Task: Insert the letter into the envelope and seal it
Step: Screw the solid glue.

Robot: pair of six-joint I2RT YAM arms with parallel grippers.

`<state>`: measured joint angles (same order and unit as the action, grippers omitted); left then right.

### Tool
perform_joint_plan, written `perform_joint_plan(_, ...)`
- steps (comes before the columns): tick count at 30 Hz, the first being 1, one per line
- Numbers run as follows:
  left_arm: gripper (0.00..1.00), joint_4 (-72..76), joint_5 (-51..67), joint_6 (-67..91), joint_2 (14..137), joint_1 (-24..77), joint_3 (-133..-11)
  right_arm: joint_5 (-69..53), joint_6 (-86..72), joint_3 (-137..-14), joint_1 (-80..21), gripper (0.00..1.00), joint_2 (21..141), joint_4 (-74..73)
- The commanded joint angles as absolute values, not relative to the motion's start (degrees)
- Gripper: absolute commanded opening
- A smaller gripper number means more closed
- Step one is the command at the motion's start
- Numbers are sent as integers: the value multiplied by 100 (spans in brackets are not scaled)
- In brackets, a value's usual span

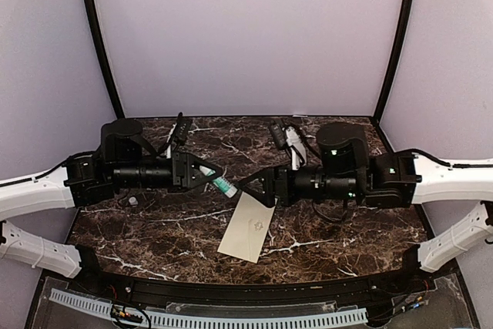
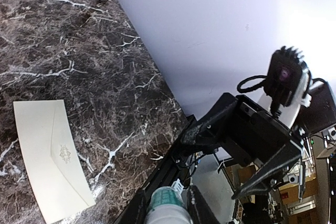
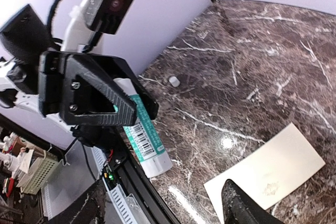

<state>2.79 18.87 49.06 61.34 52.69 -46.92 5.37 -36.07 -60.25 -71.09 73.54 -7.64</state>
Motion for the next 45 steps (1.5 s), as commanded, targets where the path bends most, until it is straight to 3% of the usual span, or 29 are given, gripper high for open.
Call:
perform_joint_plan(1,0,1155,2535,4704,5867,5284,-4547,-596,-3632,-5338,-6783,75,6780,507)
perform_joint_plan(5,0,1762,3315,4453,5858,5291,-4533,-1621,-3804,-4895,-6512,80,6537,1439)
perform_joint_plan(11,0,2291,3976,4288,5860,5335,-4677,-3084,-4186,-4892,-6448,79,6895,2648)
perform_joint_plan(20,0,2394,4135,4122,5900,5438,-4763,-3509,-4292,-5029,-6641,75,7244,2889)
perform_joint_plan(29,0,2298,4285,3977,6117,5510,-4894,-3370,-4499,-4975,-6724,54,7425,3163)
perform_joint_plan(37,0,2141,4148,3903,6077,5511,-4883,-3399,-4577,-4920,-6723,25,7451,3237)
perform_joint_plan(45,0,1642,3520,3827,5975,5511,-4912,-3284,-4547,-4858,-6726,15,7386,3178)
